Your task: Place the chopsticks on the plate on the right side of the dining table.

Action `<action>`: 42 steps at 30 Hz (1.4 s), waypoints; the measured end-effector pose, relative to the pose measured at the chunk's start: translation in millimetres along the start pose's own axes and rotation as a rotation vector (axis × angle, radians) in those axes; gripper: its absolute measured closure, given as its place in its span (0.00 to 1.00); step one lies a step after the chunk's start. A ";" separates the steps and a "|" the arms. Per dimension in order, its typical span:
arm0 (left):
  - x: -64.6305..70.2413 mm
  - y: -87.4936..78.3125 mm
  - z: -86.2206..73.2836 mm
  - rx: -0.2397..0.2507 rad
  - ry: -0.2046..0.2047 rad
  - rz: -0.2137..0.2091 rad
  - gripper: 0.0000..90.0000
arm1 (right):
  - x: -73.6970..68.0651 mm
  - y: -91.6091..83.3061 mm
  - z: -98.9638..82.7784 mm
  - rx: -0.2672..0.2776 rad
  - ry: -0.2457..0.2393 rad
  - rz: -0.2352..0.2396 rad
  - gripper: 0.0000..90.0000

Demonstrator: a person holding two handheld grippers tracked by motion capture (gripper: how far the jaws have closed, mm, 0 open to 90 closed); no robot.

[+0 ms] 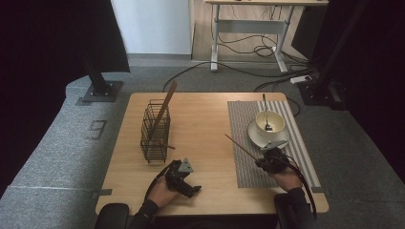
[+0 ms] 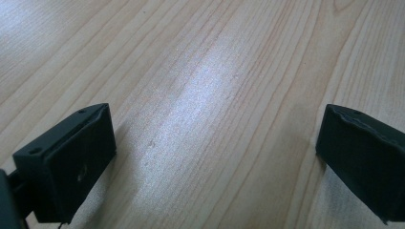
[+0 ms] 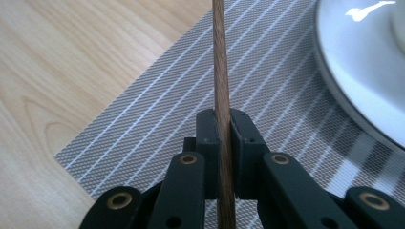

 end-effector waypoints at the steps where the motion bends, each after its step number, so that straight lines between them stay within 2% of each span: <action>1: 0.0 0.0 0.0 0.000 0.000 0.000 0.00 | 1.9 -0.5 -0.2 0.000 0.006 -0.003 0.92; 13: 0.0 0.0 0.0 0.001 0.000 0.000 0.00 | 25.4 -2.7 -2.3 0.000 0.090 -0.057 0.92; 21: 0.0 0.0 0.0 0.000 0.000 0.000 0.00 | 40.5 -3.5 -2.3 -0.008 0.130 -0.086 0.92; 31: 0.0 0.0 0.0 0.000 -0.001 0.000 0.00 | 58.0 -8.0 -2.3 -0.006 0.160 -0.122 0.92; 42: 0.0 0.1 0.0 0.001 -0.001 0.000 0.00 | 71.5 -5.1 2.4 -0.013 0.175 -0.134 0.92</action>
Point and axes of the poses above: each handheld gripper's, and its own axes: y roughly forward along the jaws, z roughly out of its top, x roughly to its right, the point moved 5 cm from there along y, roughly forward along the jaws, and after that the axes turned 4 degrees about -x, right-handed, at the moved point
